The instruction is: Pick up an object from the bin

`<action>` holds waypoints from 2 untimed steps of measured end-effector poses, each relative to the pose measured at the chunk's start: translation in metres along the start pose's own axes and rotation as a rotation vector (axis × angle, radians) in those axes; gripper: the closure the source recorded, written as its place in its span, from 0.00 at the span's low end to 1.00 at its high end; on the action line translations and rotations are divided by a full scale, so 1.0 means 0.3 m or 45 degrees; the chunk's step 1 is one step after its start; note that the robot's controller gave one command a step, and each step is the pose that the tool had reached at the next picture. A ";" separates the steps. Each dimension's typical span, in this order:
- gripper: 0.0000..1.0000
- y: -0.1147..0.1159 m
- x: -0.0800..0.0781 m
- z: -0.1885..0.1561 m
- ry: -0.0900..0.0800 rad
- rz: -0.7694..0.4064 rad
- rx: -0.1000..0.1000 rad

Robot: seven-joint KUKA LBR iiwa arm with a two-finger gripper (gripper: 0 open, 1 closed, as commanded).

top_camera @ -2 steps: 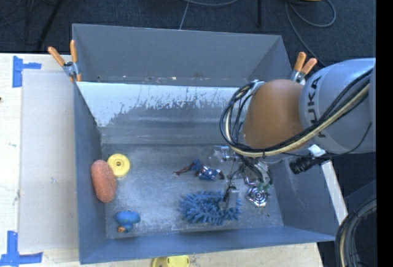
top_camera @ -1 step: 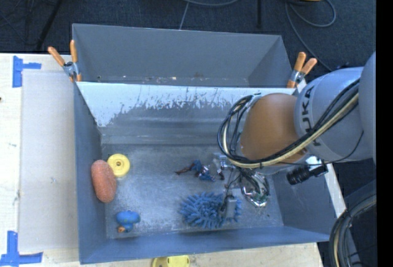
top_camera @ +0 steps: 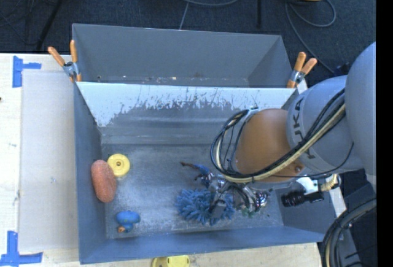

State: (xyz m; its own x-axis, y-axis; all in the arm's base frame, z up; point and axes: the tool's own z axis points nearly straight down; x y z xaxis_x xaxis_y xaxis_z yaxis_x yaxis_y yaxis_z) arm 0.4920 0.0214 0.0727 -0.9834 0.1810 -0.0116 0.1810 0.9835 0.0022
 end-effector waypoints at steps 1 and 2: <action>1.00 0.000 0.000 0.000 0.000 0.001 0.000; 1.00 0.013 -0.024 -0.624 0.004 0.008 0.000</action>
Offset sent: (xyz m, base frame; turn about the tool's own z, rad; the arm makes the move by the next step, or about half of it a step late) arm 0.0036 0.0025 0.1833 0.0093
